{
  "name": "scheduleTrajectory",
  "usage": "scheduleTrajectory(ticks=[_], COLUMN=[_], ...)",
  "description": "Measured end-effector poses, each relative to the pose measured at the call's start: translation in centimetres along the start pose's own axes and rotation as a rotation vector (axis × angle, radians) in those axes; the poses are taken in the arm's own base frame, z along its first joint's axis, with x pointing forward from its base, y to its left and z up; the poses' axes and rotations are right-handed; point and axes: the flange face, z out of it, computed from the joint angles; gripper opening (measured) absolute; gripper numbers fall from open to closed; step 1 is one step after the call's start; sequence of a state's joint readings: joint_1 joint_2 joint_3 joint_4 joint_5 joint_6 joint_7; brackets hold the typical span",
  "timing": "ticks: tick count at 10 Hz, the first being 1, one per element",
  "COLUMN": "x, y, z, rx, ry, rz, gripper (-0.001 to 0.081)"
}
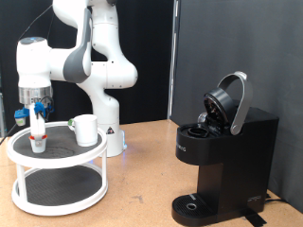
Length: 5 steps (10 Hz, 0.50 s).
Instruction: Make a cup of coffee with the keurig machine
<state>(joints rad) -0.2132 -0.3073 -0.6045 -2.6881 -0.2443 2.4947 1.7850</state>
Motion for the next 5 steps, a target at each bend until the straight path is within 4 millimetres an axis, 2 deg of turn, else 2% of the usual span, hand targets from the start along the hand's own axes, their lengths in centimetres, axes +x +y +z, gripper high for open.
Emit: scheduleTrajectory(ticks=[1, 2, 3, 5], x=[0.00, 0.00, 0.00, 0.08], y=[0.00, -0.01, -0.01, -0.04], z=[0.00, -0.01, -0.01, -0.11], rx=[0.000, 0.000, 0.000, -0.014], ry=[0.000, 0.000, 0.000, -0.007], rz=[0.000, 0.000, 0.000, 0.002], gripper=[0.0438, 0.0438, 0.0399, 0.0399])
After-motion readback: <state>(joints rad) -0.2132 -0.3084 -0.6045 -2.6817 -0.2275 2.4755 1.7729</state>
